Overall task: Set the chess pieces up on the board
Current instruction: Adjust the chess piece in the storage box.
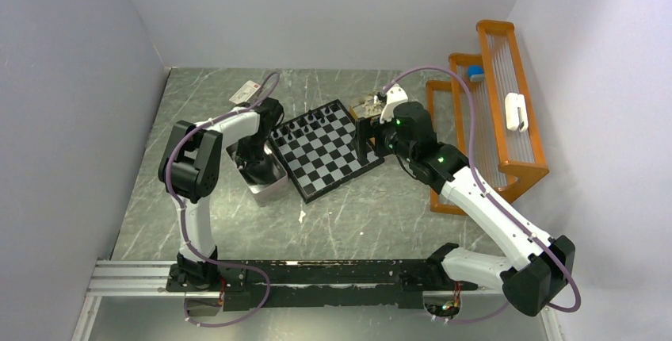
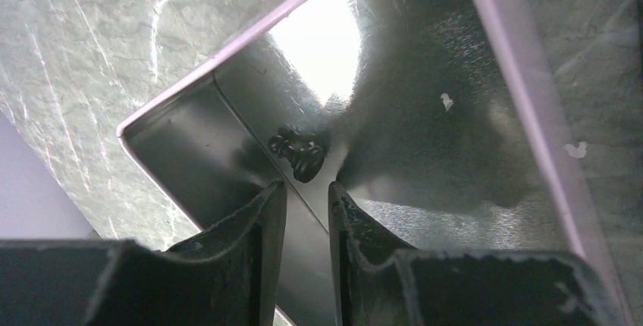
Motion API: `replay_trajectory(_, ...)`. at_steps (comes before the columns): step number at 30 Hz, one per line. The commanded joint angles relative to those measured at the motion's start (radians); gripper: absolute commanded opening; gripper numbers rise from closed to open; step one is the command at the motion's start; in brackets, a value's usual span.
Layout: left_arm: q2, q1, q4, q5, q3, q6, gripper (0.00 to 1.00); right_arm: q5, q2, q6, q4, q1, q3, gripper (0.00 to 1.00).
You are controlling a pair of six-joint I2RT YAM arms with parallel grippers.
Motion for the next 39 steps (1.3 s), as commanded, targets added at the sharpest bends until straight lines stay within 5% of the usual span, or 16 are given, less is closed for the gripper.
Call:
replay_trajectory(1,-0.012,-0.005,0.024,0.001,0.026,-0.044,0.34,-0.001,-0.002,0.0,-0.002,0.001,0.032,1.0)
replay_trajectory(20,0.026,0.006,-0.043,-0.123,0.064,-0.105,0.35,0.002,0.006,0.009,0.014,0.001,0.022,1.0)
replay_trajectory(39,0.043,0.014,0.0,-0.004,-0.009,-0.172,0.31,-0.001,0.01,0.028,0.033,0.001,0.006,1.0)
